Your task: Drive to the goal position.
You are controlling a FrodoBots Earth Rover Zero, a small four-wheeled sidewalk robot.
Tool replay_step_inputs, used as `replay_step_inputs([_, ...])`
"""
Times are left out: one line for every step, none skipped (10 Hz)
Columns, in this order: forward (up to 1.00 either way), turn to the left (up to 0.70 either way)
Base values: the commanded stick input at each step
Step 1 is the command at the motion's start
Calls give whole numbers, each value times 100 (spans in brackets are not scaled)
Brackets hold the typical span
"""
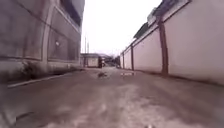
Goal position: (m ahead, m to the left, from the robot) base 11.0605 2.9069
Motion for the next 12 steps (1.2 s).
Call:
replay_step_inputs([85,0])
replay_step_inputs([85,0])
replay_step_inputs([85,0])
replay_step_inputs([85,0])
replay_step_inputs([85,0])
replay_step_inputs([85,0])
replay_step_inputs([85,0])
replay_step_inputs([85,0])
replay_step_inputs([85,0])
replay_step_inputs([85,0])
replay_step_inputs([85,0])
replay_step_inputs([85,0])
